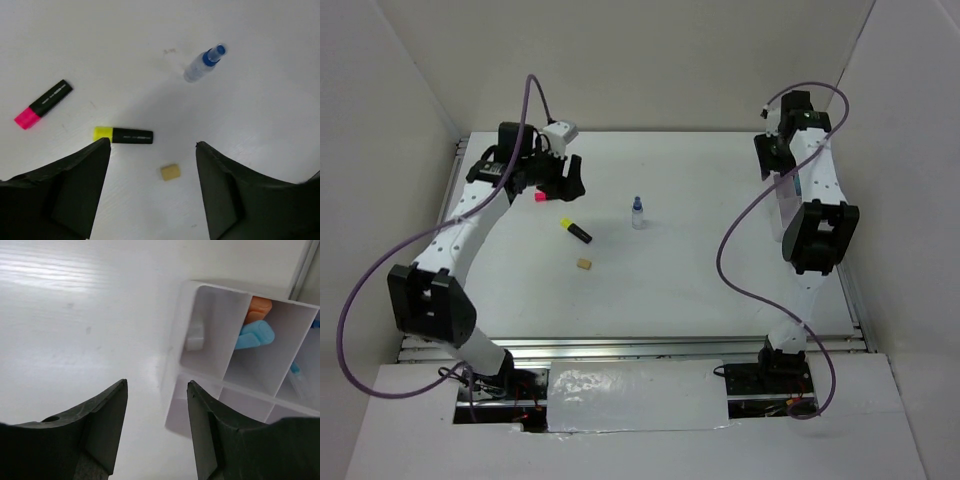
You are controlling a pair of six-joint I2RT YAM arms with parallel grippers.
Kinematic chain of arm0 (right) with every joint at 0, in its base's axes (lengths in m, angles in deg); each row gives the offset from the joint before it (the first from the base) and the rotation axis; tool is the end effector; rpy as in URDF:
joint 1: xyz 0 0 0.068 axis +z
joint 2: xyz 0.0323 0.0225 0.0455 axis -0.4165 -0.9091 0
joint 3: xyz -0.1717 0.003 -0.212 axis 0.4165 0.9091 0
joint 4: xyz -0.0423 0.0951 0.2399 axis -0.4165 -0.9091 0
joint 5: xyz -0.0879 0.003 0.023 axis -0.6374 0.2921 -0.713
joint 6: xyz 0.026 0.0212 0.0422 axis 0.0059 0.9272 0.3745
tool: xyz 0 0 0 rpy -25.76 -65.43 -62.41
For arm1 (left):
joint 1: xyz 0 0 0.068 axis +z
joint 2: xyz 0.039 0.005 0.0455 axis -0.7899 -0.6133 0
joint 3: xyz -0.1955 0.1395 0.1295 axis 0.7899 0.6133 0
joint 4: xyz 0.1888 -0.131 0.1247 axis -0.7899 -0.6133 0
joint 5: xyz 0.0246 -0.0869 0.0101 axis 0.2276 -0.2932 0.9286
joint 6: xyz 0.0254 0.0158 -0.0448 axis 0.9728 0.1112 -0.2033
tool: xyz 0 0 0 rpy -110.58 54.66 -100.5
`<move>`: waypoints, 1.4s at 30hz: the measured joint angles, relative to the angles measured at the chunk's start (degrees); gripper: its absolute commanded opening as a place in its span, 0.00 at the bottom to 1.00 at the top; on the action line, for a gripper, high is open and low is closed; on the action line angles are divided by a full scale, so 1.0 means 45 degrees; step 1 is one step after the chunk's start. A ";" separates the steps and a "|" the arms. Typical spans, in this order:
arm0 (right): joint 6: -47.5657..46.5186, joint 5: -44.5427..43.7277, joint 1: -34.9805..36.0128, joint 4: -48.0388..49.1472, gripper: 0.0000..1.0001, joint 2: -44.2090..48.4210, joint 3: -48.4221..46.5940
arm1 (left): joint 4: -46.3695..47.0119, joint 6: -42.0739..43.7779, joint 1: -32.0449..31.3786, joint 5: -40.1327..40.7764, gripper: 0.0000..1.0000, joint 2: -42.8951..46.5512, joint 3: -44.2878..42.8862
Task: Sort the stationery into containers
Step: Place the stationery into the container, then grab a piece of stationery with the left arm
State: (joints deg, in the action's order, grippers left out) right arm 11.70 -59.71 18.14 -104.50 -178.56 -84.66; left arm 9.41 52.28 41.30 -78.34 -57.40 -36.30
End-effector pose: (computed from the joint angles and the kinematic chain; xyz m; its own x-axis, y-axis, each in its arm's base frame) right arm 0.4634 -0.0538 0.2934 -0.8840 -0.1904 -0.4269 -0.1327 0.9779 -0.1613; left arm 0.3352 -0.0778 0.3554 -0.5399 0.1072 -0.8349 0.4784 0.8552 -0.1995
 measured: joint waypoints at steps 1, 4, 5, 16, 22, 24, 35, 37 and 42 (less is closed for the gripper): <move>-0.0058 0.0325 0.0126 0.0034 0.58 0.0500 0.0189 | -0.0408 0.0690 0.0097 0.0029 0.69 -0.0602 -0.0685; -0.0243 0.1156 0.0607 0.0000 0.58 0.2419 0.0971 | -0.1030 0.2259 0.0525 0.0073 0.64 -0.2579 -0.2623; -0.0282 0.1496 0.0835 0.0019 0.58 0.3245 0.1336 | -0.1248 0.2739 0.0753 0.0087 0.62 -0.3245 -0.3167; -0.0024 0.4158 0.1409 0.0335 0.57 0.7184 0.4702 | -0.0913 0.5124 0.1506 -0.3536 0.92 -0.4668 -0.1583; 0.0141 0.4993 0.1404 0.0287 0.58 0.7213 0.5304 | 0.3220 0.3643 -0.0641 -0.5003 0.92 -0.3929 0.1676; 0.0136 0.5076 0.1379 0.0272 0.58 0.7329 0.5304 | 0.4935 0.3021 -0.1112 -0.5144 0.93 -0.3934 0.2526; 0.0092 0.5202 0.0573 -0.0092 0.58 0.7703 0.5056 | 1.0418 0.0806 -0.1467 -0.4595 0.92 -0.5790 0.2914; 0.0029 0.5168 0.0573 -0.0155 0.57 0.7703 0.5056 | 1.0962 0.0495 -0.1491 -0.4600 0.92 -0.6309 0.2705; -0.0189 0.5163 0.0520 -0.0534 0.58 0.7703 0.4872 | 1.2264 -0.0491 -0.1700 -0.4658 0.92 -0.7169 0.2589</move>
State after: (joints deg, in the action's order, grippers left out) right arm 10.85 -36.48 20.48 -106.90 -143.89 -62.74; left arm 64.60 50.07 33.65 -99.30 -89.66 -24.65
